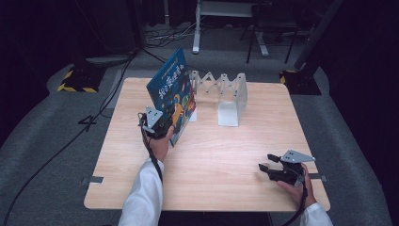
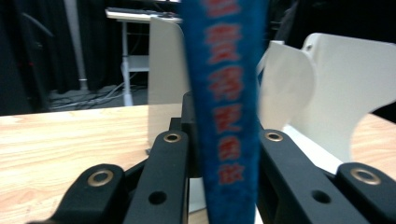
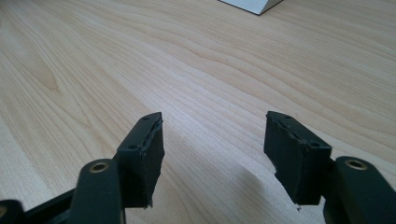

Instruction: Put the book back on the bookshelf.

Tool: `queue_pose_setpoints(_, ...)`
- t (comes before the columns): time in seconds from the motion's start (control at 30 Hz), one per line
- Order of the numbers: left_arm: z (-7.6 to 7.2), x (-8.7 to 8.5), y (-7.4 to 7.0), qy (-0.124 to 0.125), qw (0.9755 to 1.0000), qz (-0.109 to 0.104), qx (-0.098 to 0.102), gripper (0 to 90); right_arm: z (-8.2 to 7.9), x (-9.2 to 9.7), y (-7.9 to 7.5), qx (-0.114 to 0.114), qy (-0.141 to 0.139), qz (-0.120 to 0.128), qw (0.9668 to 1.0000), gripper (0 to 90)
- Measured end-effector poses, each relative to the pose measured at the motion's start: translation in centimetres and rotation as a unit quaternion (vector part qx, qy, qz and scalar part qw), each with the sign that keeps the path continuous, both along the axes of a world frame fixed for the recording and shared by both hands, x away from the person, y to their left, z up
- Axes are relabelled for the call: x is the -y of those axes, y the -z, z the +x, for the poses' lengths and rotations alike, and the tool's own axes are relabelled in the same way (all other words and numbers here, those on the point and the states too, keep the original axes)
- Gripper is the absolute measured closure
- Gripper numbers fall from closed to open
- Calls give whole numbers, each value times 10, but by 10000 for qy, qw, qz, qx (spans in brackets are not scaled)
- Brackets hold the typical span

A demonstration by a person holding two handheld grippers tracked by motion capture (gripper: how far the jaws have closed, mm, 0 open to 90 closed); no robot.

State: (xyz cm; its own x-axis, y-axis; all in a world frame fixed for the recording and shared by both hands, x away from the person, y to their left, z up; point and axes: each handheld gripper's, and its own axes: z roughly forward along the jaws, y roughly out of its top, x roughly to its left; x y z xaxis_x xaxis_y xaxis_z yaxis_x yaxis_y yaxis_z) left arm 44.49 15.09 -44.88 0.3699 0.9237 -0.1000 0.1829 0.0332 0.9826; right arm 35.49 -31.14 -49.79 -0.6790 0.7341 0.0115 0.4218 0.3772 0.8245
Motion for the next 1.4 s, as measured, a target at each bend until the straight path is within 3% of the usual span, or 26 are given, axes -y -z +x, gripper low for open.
queue_pose_setpoints(0.07,3,0,1,-8,10000,-52,-20,795,0,0,0,-7,-10,-6,10000,379)
queue_pose_setpoints(0.17,6,5,-1,-60,9999,119,0,790,0,-1,0,-9,-9,-12,10000,375)
queue_pose_setpoints(0.57,11,16,1,-183,9992,354,-59,758,0,-2,1,-5,-1,-48,10000,369)
queue_pose_setpoints(1.07,3,7,5,-150,9985,517,-125,667,1,0,0,-48,25,-20,10000,368)
queue_pose_setpoints(1.27,-2,-3,4,13,9983,555,-163,654,3,2,-1,-101,68,40,9999,368)
queue_pose_setpoints(1.4,-3,0,2,62,9970,756,-165,647,3,2,-1,-103,86,1,9999,367)
